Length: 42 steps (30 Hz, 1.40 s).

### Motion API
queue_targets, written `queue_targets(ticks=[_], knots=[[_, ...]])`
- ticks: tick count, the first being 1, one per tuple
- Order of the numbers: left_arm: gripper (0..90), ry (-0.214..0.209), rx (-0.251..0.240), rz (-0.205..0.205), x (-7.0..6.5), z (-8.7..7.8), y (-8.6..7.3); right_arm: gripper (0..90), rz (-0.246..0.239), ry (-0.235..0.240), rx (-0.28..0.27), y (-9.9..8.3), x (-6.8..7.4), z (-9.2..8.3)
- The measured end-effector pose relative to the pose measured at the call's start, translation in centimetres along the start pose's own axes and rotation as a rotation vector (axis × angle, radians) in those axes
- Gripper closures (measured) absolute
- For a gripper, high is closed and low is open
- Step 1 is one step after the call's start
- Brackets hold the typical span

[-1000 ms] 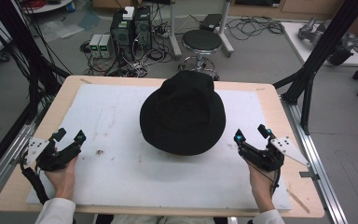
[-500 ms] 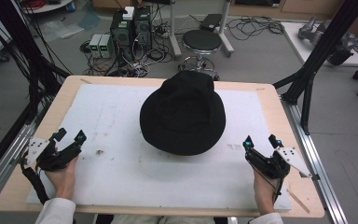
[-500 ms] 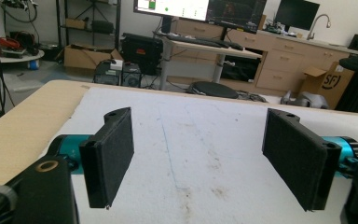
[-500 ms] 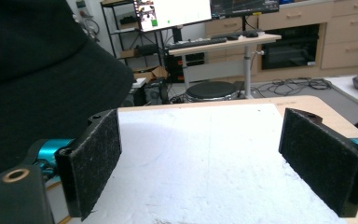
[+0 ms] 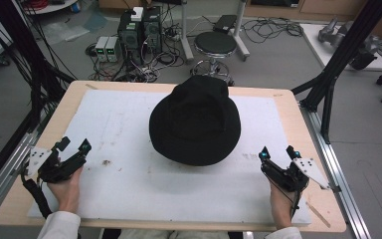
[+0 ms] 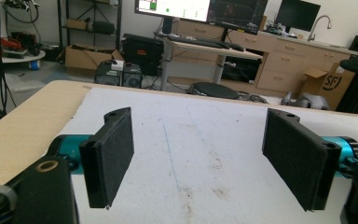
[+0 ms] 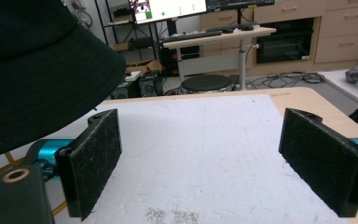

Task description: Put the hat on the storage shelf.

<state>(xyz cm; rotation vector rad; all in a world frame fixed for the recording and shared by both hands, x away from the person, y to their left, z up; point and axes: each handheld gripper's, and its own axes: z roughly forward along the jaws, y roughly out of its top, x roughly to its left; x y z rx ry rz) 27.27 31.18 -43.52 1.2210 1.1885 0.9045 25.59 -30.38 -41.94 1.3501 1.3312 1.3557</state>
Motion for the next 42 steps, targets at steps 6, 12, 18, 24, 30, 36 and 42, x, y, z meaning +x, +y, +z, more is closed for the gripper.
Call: queue_targets(ticks=[6, 12, 18, 24, 30, 36, 42], knots=[[25.1, -0.002, 0.000, -0.001, -0.04, 0.02, 0.00, 12.3, 0.008, 0.009, 0.001, -0.05, -0.01, 0.02], [25.1, -0.001, 0.000, -0.002, -0.03, -0.02, 0.00, 12.3, 0.021, 0.014, 0.011, -0.16, 0.02, 0.09], [25.1, -0.002, -0.001, 0.000, -0.08, -0.05, 0.01, 12.3, 0.022, 0.017, 0.009, -0.16, -0.03, 0.02], [25.1, -0.002, -0.001, -0.002, -0.05, -0.03, 0.00, 12.3, 0.027, 0.020, 0.016, -0.20, -0.03, 0.05], [25.1, -0.001, -0.002, -0.001, -0.03, -0.03, 0.00, 12.3, 0.030, 0.023, 0.020, -0.30, -0.05, 0.08], [25.1, -0.002, -0.002, -0.001, -0.04, -0.03, 0.00, 12.3, 0.035, 0.027, 0.020, -0.33, -0.12, 0.09], [25.1, -0.003, -0.001, -0.001, -0.08, -0.01, 0.00, 12.3, 0.047, 0.034, 0.031, -0.41, -0.23, 0.13]])
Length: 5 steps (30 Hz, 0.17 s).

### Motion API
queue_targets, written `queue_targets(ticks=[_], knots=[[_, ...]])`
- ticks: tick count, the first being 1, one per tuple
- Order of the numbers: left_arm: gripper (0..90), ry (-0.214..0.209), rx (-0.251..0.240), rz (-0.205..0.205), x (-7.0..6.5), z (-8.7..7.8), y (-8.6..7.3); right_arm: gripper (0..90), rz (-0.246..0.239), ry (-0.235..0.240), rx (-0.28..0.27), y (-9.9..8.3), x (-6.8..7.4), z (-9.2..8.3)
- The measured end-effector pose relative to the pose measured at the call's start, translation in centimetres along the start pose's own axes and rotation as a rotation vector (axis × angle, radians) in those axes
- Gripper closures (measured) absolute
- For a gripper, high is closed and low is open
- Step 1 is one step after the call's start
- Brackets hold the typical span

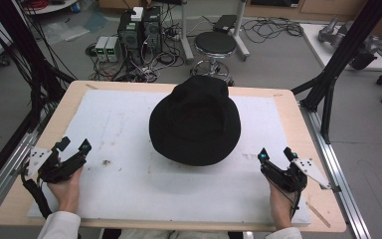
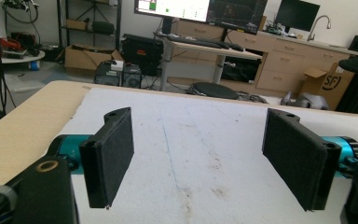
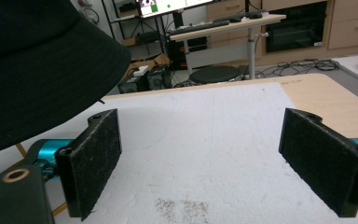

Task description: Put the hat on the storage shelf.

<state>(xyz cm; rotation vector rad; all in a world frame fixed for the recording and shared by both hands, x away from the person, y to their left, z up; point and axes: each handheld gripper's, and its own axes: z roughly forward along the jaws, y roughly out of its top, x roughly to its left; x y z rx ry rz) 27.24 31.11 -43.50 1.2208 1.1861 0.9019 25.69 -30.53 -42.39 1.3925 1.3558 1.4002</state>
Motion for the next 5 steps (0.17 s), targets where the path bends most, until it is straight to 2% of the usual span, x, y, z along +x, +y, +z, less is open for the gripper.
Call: queue_targets(ticks=[5], knots=[[25.1, 0.001, -0.002, -0.001, 0.04, 0.03, -0.01, 12.3, 0.004, -0.001, 0.000, 0.00, -0.06, 0.01]])
